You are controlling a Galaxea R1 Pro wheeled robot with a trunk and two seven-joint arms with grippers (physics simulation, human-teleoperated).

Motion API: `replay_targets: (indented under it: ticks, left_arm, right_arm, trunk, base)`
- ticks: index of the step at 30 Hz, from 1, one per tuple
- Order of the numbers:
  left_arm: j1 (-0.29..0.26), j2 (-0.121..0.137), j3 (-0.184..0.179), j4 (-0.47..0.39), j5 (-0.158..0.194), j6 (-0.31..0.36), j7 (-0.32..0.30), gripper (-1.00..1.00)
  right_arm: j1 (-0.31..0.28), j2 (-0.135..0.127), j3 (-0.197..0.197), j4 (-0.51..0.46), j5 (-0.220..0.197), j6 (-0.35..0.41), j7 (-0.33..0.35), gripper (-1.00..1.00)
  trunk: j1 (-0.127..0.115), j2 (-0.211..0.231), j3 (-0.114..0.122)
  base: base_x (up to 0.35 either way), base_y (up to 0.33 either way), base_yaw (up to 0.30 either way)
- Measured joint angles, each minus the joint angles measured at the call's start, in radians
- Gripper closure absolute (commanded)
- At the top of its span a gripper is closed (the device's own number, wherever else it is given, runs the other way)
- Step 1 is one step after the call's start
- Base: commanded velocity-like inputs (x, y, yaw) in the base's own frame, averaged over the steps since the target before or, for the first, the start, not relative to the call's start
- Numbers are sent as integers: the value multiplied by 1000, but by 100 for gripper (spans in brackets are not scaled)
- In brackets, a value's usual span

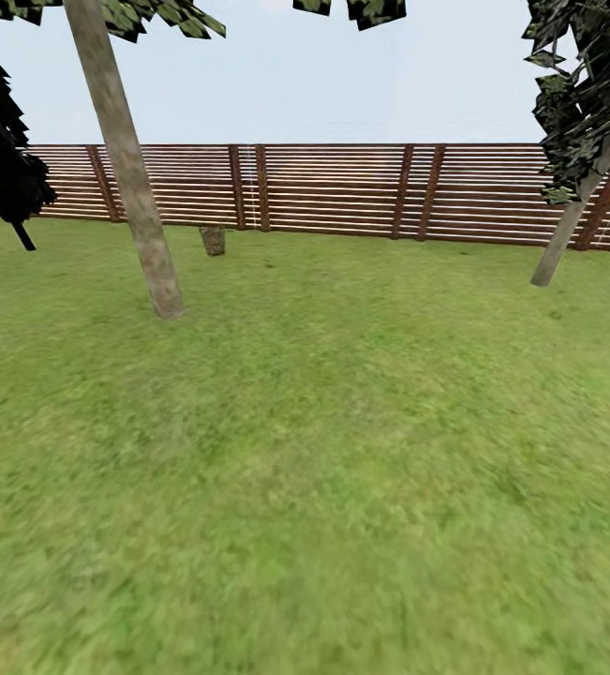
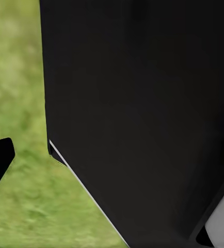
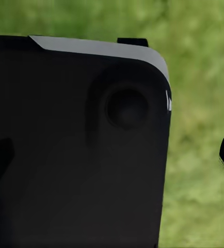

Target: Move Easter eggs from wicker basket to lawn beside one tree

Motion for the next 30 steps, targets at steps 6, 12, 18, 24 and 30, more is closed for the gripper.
replay_targets:
  ticks: [6, 12, 18, 24, 30]
  left_arm:
    - [0, 0, 0, 0, 0, 0, 0, -100]
    - [0, 0, 0, 0, 0, 0, 0, -100]
    - [0, 0, 0, 0, 0, 0, 0, -100]
    - [0, 0, 0, 0, 0, 0, 0, -100]
    - [0, 0, 0, 0, 0, 0, 0, -100]
  right_arm:
    - [0, -1, 0, -1, 0, -1, 0, -100]
    - [0, 0, 0, -1, 0, -1, 0, -100]
    - [0, 0, 0, -1, 0, -1, 0, -100]
    - [0, 0, 0, -1, 1, -1, 0, -100]
    - [0, 0, 0, -1, 0, -1, 0, -100]
  trunk:
    - [0, 0, 0]
    - [0, 0, 0]
    - [0, 0, 0]
    - [0, 0, 0]
    - [0, 0, 0]
  base:
    - [336, 0, 0]
    - [336, 0, 0]
    - [336, 0, 0]
    - [336, 0, 0]
    - [336, 0, 0]
